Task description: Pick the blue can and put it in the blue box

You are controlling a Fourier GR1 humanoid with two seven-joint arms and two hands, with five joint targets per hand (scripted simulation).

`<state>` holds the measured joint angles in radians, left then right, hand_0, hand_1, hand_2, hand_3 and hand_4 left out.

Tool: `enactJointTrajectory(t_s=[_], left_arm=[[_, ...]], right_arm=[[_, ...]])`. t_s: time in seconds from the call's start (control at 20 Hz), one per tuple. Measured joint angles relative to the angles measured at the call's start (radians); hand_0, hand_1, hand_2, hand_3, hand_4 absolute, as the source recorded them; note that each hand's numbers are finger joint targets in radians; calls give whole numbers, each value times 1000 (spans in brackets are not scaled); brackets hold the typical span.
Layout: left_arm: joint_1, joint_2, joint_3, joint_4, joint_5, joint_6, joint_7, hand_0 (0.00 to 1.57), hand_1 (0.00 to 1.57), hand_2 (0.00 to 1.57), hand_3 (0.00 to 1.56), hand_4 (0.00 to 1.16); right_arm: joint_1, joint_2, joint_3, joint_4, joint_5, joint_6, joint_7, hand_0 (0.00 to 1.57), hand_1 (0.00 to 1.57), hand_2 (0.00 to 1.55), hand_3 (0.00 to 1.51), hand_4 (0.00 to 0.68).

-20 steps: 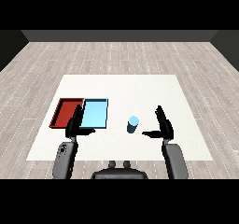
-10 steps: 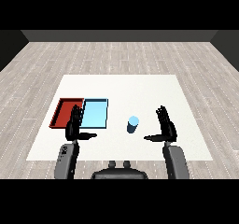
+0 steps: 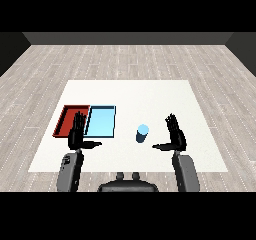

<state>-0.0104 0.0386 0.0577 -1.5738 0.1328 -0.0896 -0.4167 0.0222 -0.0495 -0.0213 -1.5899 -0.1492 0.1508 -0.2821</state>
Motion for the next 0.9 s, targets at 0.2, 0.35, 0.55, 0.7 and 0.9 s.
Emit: enactJointTrajectory(t_s=[0.2,0.35,0.55,0.7,0.9], left_arm=[[7,0,2,-8,6,-2,7,0,0,0,0,0],[10,-3,3,2,13,-9,-7,0,0,0,0,0],[24,-7,-4,-16,9,-5,-7,0,0,0,0,0],[11,-2,8,-7,13,-1,-3,0,0,0,0,0],[8,-13,0,2,7,9,-13,0,0,0,0,0]], right_arm=[[-7,-2,-9,10,-27,15,34,0,0,0,0,0],[-26,3,-17,49,-37,18,38,0,0,0,0,0],[-78,19,-22,109,-38,-8,52,0,0,0,0,0],[-88,28,-7,154,-33,-26,38,0,0,0,0,0],[-101,34,-8,198,-49,-23,25,0,0,0,0,0]])
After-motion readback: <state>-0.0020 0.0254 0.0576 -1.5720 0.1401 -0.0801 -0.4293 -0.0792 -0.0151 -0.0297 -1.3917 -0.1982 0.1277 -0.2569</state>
